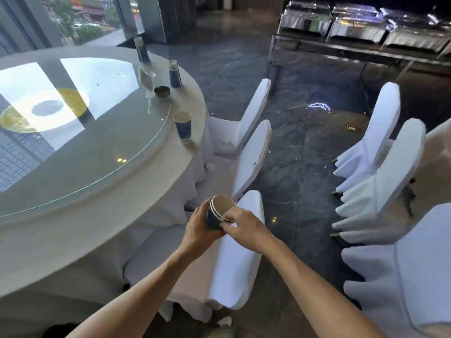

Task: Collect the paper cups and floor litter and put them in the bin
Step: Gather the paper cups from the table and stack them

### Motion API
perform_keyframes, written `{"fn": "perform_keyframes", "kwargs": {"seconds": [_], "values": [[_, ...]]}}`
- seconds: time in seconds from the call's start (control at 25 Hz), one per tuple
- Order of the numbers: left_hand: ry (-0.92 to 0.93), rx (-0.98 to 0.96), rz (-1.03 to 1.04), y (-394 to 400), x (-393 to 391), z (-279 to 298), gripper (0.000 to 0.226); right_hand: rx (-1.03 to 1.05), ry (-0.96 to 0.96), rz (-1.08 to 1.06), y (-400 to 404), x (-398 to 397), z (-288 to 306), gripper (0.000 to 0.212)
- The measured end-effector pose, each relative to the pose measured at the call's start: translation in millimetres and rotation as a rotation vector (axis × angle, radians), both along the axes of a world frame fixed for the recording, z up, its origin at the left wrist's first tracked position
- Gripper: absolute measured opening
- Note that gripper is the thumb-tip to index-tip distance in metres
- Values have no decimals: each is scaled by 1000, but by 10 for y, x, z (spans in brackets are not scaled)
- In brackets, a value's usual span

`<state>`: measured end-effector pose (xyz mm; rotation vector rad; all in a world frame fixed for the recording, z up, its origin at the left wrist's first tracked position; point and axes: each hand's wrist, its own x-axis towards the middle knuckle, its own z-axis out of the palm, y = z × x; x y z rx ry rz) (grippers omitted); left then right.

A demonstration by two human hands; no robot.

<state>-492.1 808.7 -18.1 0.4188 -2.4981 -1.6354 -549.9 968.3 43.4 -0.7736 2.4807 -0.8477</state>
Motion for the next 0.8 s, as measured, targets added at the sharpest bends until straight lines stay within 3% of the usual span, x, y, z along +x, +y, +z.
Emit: {"fn": "perform_keyframes", "kwargs": {"seconds": [0.4,0.8], "values": [[0,140,146,246,-850,-188,86,13,-101,54,116,-1113,51,20],[-12,-44,278,850,-1703,59,90,-62,-116,258,631,-2278,76,12]]}}
